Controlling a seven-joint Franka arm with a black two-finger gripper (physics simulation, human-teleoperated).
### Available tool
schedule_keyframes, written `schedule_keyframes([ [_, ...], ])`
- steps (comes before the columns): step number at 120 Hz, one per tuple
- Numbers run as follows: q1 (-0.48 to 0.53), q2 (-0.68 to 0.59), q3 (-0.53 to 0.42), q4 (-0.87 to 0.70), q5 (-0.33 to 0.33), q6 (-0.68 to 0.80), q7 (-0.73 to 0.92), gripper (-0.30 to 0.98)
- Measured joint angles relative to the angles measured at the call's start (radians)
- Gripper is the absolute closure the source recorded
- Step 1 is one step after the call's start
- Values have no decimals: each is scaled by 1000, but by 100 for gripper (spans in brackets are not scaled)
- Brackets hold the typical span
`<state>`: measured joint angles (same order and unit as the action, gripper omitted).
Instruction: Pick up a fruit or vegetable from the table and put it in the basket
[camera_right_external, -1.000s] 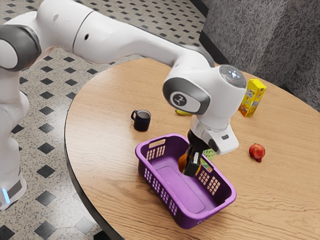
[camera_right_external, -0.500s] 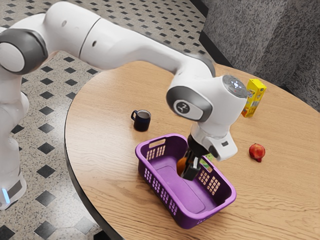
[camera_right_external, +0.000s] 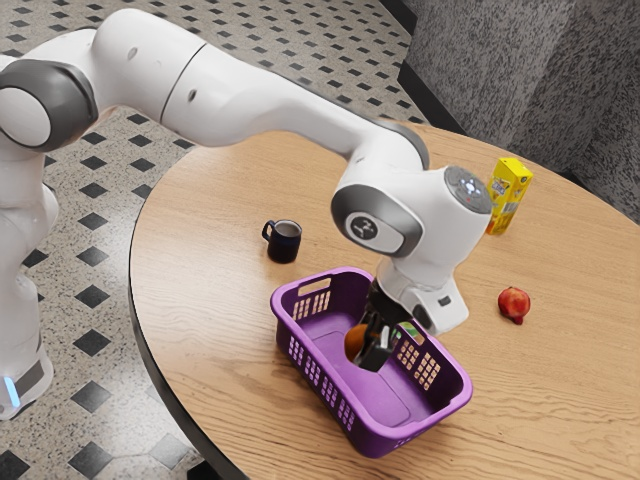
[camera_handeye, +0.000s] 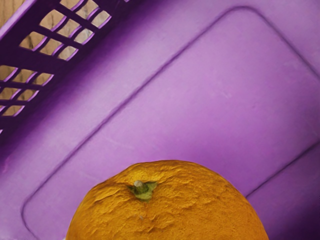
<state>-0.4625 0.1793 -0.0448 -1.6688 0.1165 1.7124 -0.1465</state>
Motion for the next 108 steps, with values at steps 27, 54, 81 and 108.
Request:
schedule_keyframes([
  [27, 2, 2, 0, -3, 0, 2, -10, 30],
  [54, 5, 17, 0, -4, 0, 7, -19, 30],
  [81, 6, 27, 1, -3, -3, 8, -26, 25],
  [108, 6, 28, 4, -2, -21, 0, -31, 7],
])
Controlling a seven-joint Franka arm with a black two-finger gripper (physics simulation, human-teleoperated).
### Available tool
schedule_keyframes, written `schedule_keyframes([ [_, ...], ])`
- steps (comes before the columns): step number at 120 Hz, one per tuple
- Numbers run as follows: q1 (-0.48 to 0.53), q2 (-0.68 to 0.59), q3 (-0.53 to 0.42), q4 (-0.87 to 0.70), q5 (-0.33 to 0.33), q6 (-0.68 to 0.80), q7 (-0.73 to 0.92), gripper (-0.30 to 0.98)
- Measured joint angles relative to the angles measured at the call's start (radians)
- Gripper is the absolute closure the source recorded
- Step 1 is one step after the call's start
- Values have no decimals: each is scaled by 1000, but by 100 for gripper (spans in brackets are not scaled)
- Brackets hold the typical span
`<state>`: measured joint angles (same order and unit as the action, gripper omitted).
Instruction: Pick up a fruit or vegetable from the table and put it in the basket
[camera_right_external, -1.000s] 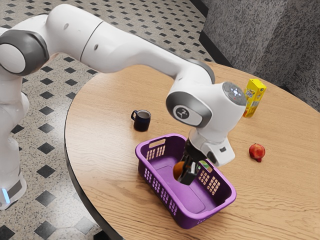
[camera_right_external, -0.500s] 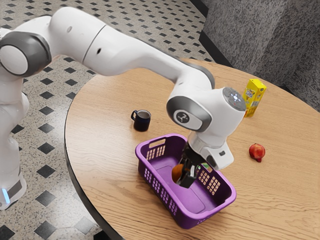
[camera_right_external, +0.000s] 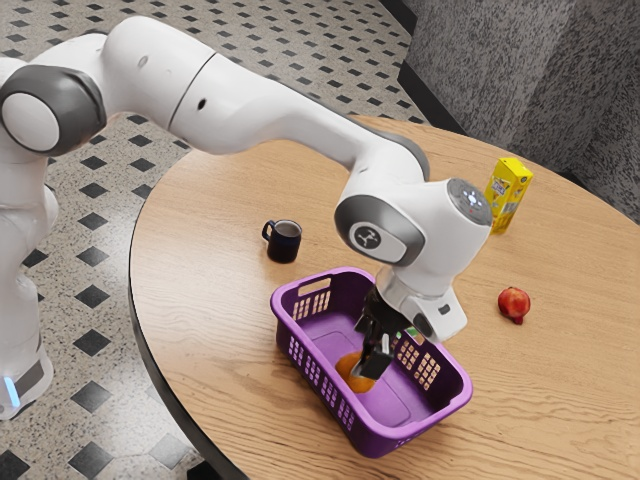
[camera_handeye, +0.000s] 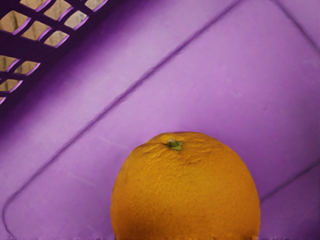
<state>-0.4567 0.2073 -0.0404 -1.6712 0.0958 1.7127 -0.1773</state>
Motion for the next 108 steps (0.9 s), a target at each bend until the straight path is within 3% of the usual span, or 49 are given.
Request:
schedule_keyframes([
  [58, -9, -79, -6, 65, 18, -89, -13, 4],
  [88, -93, -72, -10, 377, 162, -366, -23, 3],
  [108, -94, -103, -13, 508, 170, -536, -26, 2],
])
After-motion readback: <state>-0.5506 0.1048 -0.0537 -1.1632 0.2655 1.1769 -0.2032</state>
